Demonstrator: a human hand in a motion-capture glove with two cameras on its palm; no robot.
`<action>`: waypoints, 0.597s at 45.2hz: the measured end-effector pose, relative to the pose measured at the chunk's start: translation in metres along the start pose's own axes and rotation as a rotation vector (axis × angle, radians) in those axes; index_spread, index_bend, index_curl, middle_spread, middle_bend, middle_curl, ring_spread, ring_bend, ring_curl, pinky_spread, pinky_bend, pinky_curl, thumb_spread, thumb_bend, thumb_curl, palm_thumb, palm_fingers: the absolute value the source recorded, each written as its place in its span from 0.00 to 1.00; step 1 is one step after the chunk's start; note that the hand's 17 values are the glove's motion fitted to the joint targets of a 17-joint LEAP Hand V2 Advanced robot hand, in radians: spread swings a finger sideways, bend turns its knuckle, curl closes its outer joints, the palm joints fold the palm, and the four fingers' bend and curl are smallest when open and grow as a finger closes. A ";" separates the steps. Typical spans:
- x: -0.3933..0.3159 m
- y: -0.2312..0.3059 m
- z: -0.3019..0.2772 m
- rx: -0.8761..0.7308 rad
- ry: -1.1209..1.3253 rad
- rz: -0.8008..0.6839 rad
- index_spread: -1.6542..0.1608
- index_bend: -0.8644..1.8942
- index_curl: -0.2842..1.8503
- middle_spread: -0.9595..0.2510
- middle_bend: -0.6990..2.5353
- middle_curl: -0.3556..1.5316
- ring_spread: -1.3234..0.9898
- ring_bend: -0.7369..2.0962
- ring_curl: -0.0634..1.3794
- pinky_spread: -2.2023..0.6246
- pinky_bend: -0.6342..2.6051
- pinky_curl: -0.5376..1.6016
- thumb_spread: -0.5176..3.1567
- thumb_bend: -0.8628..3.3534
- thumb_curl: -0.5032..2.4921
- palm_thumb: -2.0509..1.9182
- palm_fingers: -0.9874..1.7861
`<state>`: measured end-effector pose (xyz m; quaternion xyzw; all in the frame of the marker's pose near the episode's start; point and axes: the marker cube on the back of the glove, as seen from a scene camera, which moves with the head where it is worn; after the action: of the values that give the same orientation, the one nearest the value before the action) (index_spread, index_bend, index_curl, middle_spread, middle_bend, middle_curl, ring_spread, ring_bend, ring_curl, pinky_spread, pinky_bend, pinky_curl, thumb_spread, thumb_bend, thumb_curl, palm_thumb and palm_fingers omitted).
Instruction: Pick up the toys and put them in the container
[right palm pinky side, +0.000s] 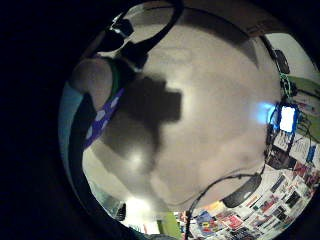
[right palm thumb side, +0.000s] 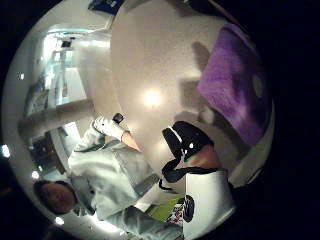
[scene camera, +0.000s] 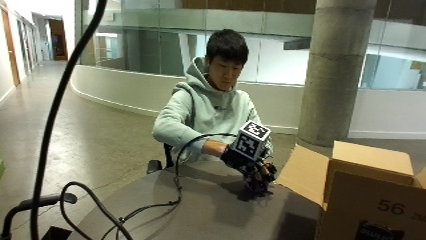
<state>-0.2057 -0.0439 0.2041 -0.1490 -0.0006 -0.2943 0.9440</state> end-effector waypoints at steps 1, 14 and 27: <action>0.002 -0.002 0.001 -0.001 0.003 0.000 0.75 0.35 0.24 0.78 0.27 0.35 0.55 0.45 0.27 0.77 0.50 0.44 0.47 0.21 0.29 0.58 0.38; 0.005 -0.017 0.011 -0.010 0.024 -0.002 0.75 0.36 0.23 0.72 0.29 0.37 0.48 0.57 0.32 0.70 0.55 0.44 0.51 0.25 0.31 0.66 0.55; -0.022 -0.006 -0.023 -0.136 -0.046 -0.086 0.73 0.50 0.29 0.61 0.41 0.48 0.41 0.64 0.41 0.65 0.52 0.45 0.42 0.27 0.39 0.72 0.74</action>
<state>-0.2294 -0.0426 0.1817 -0.2192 -0.0088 -0.3306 0.9179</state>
